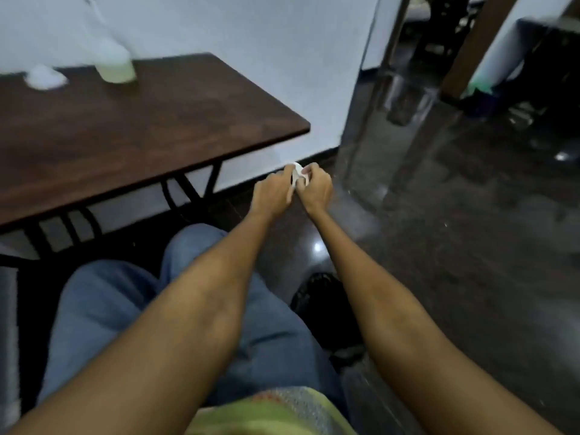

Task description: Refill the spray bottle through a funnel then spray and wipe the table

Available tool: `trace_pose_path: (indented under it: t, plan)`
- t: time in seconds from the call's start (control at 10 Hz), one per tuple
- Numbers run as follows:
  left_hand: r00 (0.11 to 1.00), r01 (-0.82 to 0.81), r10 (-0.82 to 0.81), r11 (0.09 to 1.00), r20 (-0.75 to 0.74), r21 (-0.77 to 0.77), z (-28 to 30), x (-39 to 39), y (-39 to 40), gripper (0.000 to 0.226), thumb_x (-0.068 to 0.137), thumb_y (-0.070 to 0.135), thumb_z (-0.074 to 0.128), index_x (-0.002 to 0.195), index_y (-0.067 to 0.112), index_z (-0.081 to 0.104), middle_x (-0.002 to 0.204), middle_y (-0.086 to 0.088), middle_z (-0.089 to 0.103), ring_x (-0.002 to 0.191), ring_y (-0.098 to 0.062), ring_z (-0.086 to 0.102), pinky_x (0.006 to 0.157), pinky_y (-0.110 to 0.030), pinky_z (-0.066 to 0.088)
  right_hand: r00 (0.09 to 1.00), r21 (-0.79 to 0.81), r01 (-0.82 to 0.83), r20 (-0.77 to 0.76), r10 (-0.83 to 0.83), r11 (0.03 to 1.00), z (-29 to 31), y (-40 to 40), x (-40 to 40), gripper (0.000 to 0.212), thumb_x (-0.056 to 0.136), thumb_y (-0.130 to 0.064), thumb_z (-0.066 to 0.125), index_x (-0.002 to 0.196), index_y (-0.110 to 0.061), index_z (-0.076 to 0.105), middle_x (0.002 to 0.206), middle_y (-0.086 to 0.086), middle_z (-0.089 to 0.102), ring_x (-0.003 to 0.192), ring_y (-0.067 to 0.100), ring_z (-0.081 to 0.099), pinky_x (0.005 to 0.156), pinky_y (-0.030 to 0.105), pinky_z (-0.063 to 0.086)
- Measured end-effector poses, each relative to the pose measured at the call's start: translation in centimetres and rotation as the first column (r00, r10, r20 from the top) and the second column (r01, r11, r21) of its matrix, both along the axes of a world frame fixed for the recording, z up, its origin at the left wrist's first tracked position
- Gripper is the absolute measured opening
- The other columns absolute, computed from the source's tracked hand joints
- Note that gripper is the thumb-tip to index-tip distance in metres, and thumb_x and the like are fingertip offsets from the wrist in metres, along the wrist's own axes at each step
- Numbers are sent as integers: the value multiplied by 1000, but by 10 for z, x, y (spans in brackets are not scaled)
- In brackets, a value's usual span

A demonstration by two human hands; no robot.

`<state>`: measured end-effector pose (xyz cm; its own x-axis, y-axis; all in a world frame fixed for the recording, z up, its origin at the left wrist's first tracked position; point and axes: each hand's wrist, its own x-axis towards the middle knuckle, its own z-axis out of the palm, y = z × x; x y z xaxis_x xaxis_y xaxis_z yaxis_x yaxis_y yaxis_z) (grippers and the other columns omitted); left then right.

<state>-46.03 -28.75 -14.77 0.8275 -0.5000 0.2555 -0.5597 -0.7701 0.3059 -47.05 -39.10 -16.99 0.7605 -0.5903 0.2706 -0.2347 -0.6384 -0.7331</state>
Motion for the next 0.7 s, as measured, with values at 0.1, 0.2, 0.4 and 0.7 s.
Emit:
trace_pose_path:
  t: [0.1, 0.2, 0.4, 0.7]
  plan:
    - [989, 32, -16, 994, -144, 108, -47, -35, -44, 41, 95, 14, 40, 136, 10, 37, 121, -12, 60, 111, -33, 58, 84, -42, 47, 993, 92, 55, -108, -45, 994, -55, -32, -35, 13, 79, -15, 59, 89, -7, 62, 91, 16, 69, 89, 35, 63, 70, 39, 47]
    - [969, 57, 11, 962, -245, 268, -91, -61, -64, 36, 95, 13, 44, 130, 9, 40, 123, -13, 59, 115, -31, 57, 87, -41, 46, 955, 180, 122, -288, -67, 976, -111, -55, -76, 17, 81, -14, 57, 95, -6, 60, 97, 17, 67, 92, 34, 62, 70, 35, 46]
    - [934, 105, 61, 895, -352, 433, -130, -79, -79, 37, 96, 11, 49, 131, 6, 38, 123, -16, 59, 115, -32, 57, 89, -39, 47, 835, 220, 234, -545, -80, 947, -178, -76, -128, 21, 85, -16, 57, 104, -6, 57, 109, 18, 65, 101, 35, 60, 76, 37, 48]
    - [898, 55, 153, 890, -412, 452, -139, -68, -69, 33, 98, 12, 47, 130, 5, 43, 123, -16, 59, 115, -32, 57, 89, -38, 46, 757, 223, 185, -653, 6, 957, -202, -76, -128, 26, 92, -20, 54, 113, -5, 52, 112, 17, 60, 100, 34, 57, 70, 34, 39]
